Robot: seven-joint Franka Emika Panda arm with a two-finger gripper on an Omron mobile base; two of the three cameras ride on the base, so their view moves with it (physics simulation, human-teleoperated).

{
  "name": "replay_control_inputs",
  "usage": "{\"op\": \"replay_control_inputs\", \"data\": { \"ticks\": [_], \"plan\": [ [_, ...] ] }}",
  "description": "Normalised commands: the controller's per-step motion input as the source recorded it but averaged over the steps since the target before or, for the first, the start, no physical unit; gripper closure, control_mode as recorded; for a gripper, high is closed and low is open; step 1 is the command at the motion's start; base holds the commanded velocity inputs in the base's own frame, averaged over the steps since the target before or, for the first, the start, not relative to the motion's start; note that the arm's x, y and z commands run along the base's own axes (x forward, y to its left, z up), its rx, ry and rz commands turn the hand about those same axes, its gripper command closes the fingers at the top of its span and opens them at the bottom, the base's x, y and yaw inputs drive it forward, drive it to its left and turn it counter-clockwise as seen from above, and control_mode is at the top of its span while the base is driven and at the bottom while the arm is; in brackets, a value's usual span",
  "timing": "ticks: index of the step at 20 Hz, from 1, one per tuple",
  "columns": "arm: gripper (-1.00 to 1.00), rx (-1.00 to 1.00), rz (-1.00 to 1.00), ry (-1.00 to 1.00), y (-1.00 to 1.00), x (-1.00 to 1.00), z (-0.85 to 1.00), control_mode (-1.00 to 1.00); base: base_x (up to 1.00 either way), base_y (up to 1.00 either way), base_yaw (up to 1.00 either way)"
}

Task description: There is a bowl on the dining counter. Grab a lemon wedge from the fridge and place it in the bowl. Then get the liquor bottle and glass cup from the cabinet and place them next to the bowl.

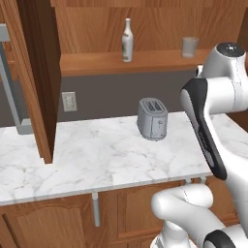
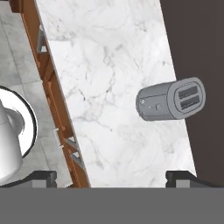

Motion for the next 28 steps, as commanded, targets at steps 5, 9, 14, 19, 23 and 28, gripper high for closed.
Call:
{"op": "replay_control_inputs", "data": {
  "ticks": [5,9,14,19,23,28],
  "plan": [
    [-1.00,0.01,-0.01,0.00,0.30,-0.04,0.00,-1.00,0.00,0.00,0.00],
    [-1.00,0.17,-0.13,-0.16,0.91,-0.01,0.37,-1.00,0.00,0.00,0.00],
    [-1.00,0.25,-0.22,-0.27,0.85,0.11,0.74,-1.00,0.00,0.00,0.00],
    [-1.00,0.33,-0.30,-0.18,0.34,0.64,0.63,-1.00,0.00,0.00,0.00],
    [-1.00,0.37,-0.25,-0.07,-0.01,0.80,0.40,-1.00,0.00,0.00,0.00],
    [-1.00,0.39,-0.24,-0.09,0.00,0.73,0.50,-1.00,0.00,0.00,0.00]
  ]
}}
